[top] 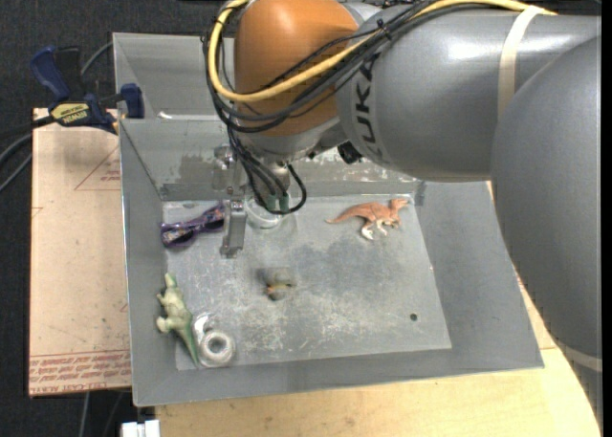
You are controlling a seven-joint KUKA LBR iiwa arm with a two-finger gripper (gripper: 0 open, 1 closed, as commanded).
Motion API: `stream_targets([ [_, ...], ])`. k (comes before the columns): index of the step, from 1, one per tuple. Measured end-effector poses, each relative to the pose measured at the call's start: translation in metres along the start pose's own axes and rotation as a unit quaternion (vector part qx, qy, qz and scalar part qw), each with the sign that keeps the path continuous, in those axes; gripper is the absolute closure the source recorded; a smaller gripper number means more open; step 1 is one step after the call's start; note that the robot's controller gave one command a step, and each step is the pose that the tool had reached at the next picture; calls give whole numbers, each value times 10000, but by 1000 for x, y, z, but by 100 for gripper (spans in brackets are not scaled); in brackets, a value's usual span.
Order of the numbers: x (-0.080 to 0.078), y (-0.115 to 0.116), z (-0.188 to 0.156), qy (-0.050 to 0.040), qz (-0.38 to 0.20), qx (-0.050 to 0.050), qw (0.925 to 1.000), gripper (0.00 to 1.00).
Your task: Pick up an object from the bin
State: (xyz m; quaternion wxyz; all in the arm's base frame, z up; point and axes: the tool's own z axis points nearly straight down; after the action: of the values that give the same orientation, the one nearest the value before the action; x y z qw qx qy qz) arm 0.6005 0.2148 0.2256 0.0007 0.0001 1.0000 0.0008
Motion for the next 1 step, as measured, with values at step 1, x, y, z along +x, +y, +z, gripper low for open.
stream_targets([
  [1,-22,12,112,0,-629,-7,9980,0],
])
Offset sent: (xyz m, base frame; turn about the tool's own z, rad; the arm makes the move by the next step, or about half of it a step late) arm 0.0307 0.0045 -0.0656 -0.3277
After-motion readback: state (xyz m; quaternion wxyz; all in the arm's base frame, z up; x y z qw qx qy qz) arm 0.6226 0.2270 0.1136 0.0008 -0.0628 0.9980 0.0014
